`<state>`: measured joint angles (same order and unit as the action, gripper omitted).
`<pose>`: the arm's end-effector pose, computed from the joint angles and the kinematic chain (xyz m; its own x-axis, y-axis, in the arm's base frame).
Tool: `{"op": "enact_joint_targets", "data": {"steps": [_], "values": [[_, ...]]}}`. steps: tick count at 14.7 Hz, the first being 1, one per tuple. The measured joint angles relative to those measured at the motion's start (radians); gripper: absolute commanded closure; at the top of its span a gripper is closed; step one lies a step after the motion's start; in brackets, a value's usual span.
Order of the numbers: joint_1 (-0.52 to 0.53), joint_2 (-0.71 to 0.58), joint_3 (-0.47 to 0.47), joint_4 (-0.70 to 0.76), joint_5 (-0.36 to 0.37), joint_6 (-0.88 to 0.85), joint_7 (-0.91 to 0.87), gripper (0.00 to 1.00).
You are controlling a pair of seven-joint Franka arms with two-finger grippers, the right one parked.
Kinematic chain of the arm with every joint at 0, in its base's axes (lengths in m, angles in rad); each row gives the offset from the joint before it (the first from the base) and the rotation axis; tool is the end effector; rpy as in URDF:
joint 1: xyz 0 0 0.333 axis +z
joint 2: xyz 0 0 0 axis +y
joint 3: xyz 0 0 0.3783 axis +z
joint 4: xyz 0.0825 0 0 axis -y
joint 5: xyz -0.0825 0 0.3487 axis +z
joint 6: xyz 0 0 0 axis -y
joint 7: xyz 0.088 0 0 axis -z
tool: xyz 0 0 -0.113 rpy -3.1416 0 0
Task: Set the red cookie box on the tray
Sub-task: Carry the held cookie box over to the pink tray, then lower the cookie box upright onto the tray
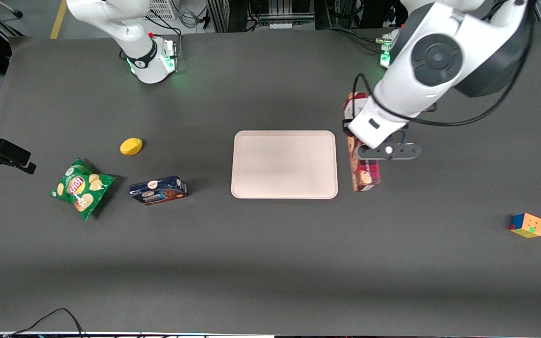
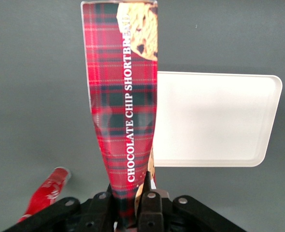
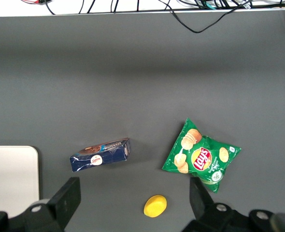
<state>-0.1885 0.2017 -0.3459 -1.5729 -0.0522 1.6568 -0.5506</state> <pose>0.5120 -0.2854 0.5815 0.9880 0.0225 -0.1527 0.0298 -0.9985 0.0458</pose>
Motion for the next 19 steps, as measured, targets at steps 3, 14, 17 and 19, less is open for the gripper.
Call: {"op": "enact_joint_targets", "data": {"steps": [3,14,17,19], "values": [[-0.008,0.017,-0.020,-0.089,0.000,0.127,-0.038,0.89],[-0.070,0.162,-0.136,-0.347,0.207,0.541,-0.310,0.89],[-0.080,0.202,-0.137,-0.390,0.267,0.636,-0.344,0.89],[-0.082,0.224,-0.137,-0.405,0.297,0.663,-0.362,0.89]]}}
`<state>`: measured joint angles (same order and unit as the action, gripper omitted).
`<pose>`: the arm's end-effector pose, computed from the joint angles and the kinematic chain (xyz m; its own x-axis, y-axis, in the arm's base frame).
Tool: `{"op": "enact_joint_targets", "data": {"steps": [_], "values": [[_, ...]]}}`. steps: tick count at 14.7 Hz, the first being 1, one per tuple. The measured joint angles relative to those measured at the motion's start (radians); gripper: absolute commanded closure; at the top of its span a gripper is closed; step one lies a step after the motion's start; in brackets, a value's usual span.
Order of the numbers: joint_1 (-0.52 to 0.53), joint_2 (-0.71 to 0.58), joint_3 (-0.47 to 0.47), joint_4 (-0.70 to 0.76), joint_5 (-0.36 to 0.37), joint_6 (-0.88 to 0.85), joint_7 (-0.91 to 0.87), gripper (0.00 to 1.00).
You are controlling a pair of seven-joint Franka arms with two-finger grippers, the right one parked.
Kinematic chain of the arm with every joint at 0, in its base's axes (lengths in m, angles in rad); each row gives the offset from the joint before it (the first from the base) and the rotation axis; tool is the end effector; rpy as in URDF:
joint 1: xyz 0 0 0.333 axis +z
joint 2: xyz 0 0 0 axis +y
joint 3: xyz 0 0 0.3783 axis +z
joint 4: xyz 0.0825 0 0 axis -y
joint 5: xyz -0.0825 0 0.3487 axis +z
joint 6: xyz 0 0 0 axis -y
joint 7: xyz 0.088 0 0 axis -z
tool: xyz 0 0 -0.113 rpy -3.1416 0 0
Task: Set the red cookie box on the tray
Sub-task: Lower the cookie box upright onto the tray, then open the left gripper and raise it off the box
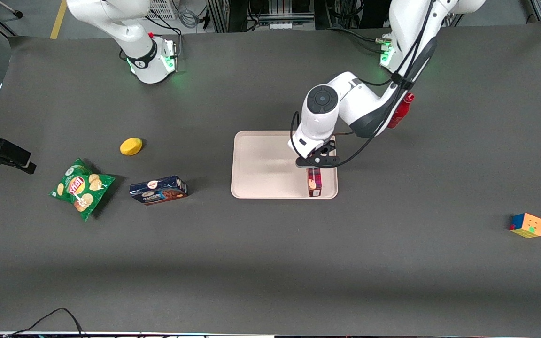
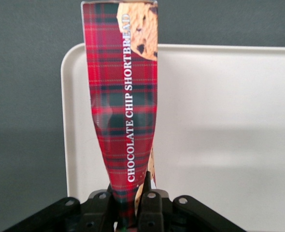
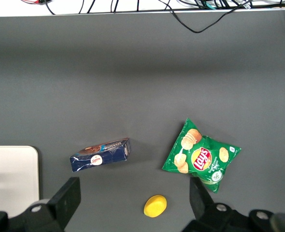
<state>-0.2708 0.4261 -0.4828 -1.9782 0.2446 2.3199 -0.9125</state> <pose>0.4622 -0.3913 0.3464 0.9993 0.0234 -0.0285 0.0232 -0.9997 -0.0060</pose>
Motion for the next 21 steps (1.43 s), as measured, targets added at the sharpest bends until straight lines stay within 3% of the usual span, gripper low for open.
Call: {"op": "enact_joint_targets", "data": {"steps": [11,12,15,16,21], "values": [[0.000,0.024,0.001,-0.050,0.048,0.054,-0.006,0.88],[0.000,0.024,0.002,-0.060,0.049,0.069,-0.007,0.81],[0.001,0.024,0.005,-0.084,0.049,0.093,-0.007,0.14],[0.001,0.024,0.006,-0.084,0.050,0.094,-0.007,0.01],[0.003,0.024,0.010,-0.084,0.050,0.096,-0.008,0.00]]}}
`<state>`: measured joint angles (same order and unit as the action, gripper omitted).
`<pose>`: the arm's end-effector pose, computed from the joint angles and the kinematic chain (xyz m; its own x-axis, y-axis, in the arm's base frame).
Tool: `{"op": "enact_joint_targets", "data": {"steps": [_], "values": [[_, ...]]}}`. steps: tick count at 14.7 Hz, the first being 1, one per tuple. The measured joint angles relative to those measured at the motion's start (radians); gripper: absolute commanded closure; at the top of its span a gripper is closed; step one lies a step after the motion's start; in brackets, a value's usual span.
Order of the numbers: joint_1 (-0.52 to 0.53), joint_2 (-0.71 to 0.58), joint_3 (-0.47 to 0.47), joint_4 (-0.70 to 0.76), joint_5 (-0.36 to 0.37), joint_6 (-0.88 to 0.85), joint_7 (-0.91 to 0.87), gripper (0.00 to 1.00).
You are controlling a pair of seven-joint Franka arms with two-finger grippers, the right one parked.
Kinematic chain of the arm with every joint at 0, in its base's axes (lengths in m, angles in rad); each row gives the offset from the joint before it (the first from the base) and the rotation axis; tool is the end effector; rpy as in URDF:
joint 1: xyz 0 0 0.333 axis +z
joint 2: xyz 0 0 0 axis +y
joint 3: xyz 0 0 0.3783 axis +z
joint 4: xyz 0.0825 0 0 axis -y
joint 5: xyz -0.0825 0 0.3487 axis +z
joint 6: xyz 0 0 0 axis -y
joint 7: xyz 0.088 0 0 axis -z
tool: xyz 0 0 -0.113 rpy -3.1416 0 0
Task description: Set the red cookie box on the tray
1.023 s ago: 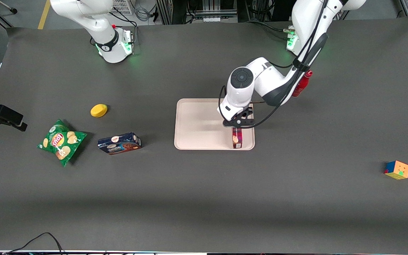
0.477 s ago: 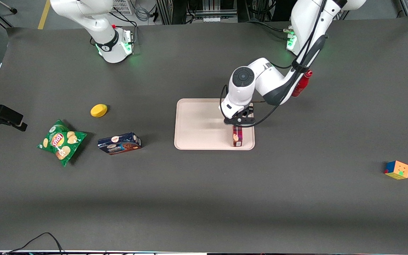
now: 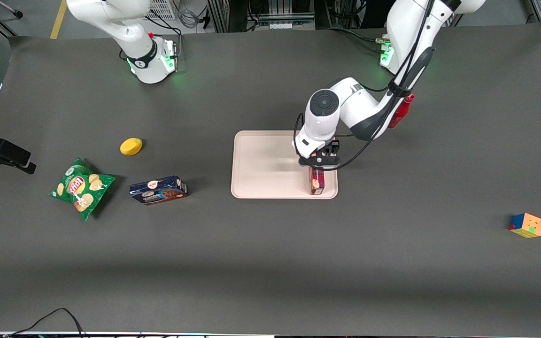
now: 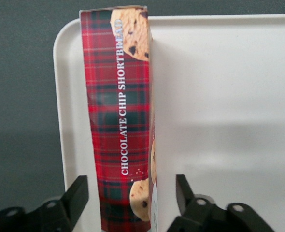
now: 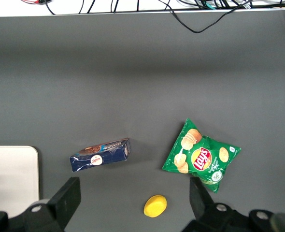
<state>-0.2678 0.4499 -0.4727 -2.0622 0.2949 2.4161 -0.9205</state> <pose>0.4498 -0.3810 0.3095 0.9996 -0.0080 -0.0262 -0.0084 -0.9999 -0.0150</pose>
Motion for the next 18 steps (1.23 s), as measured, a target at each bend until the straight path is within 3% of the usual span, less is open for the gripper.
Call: {"op": "enact_joint_targets", "data": {"steps": [8,13,18], "values": [[0.002,-0.005,0.001,0.023,0.000,-0.014,-0.003,0.00],[0.003,-0.051,-0.028,0.334,-0.062,-0.471,0.032,0.00],[0.009,-0.152,0.027,0.561,-0.089,-0.807,0.266,0.00]]}}
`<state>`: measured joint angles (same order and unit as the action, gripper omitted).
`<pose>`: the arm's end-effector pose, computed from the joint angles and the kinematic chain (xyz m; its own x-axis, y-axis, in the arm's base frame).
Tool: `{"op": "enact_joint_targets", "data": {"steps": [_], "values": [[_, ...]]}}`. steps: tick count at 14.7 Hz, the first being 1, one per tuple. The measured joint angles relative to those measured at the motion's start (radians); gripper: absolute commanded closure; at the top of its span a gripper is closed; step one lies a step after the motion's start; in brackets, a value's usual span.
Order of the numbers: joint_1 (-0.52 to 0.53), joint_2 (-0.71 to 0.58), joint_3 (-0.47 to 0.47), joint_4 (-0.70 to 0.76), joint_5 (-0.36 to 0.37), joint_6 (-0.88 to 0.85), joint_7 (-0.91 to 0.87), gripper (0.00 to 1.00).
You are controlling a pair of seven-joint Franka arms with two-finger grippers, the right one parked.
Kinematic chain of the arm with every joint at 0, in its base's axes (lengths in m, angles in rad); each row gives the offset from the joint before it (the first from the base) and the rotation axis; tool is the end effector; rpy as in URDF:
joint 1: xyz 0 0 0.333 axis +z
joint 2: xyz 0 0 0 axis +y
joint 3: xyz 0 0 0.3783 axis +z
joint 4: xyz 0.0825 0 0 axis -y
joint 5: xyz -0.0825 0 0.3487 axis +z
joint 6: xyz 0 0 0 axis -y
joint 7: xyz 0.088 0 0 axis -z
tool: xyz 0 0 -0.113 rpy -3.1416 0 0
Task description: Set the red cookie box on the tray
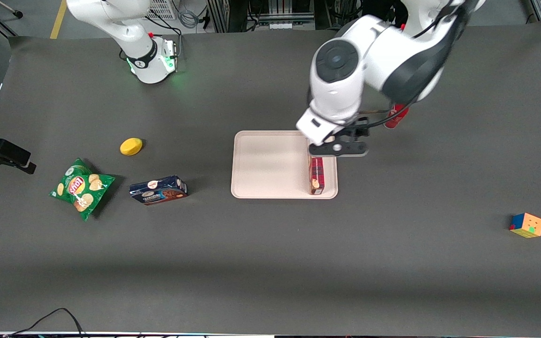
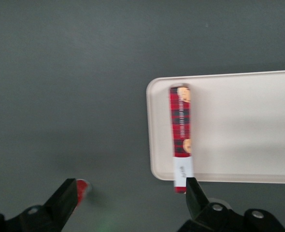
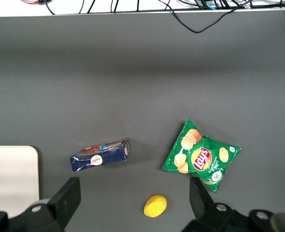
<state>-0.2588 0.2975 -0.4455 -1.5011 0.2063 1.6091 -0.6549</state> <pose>0.5024 -0.3457 0.5590 0.9949 -0.0603 -0.0807 -0.0724 -0.9849 -0.1572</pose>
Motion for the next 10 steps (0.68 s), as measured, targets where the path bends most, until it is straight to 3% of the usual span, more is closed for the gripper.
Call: {"op": "enact_joint_targets", "data": {"steps": [6,10], "values": [[0.012,-0.162,0.326,0.028,-0.060,-0.128,0.464,0.00],[0.028,-0.229,0.511,-0.031,-0.068,-0.114,0.659,0.00]]}}
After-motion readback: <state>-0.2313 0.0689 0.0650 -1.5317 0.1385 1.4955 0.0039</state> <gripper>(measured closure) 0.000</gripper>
